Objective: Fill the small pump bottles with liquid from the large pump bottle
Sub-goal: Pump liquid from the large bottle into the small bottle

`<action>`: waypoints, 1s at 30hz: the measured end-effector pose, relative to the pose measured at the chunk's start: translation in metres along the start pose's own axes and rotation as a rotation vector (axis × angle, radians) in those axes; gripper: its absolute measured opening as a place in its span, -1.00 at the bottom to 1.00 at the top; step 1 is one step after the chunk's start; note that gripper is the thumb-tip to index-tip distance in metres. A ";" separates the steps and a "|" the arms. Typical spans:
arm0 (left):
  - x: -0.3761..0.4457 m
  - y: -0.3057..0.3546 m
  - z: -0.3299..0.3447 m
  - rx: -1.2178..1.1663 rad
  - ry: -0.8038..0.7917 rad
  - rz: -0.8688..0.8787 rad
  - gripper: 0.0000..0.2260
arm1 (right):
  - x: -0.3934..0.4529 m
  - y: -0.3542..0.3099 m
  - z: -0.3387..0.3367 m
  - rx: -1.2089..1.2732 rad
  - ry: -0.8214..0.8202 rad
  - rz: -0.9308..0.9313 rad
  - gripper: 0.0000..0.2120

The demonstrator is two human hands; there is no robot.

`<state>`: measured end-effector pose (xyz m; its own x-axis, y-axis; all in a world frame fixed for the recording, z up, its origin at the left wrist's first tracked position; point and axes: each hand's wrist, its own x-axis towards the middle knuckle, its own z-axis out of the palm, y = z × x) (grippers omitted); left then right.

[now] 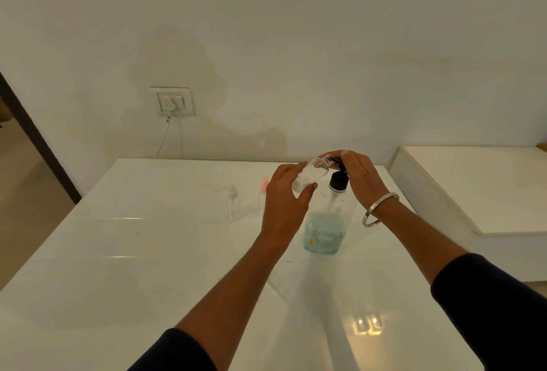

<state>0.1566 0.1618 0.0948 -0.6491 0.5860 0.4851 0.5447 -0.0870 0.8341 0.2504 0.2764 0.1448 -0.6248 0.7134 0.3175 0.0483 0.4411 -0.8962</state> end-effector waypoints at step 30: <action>-0.003 -0.001 0.004 0.016 0.006 -0.011 -0.63 | -0.003 0.002 0.000 -0.035 -0.005 -0.001 -0.62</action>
<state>0.1601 0.1638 0.0910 -0.6586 0.5817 0.4773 0.5459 -0.0672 0.8352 0.2524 0.2757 0.1418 -0.6290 0.7100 0.3166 0.0746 0.4605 -0.8845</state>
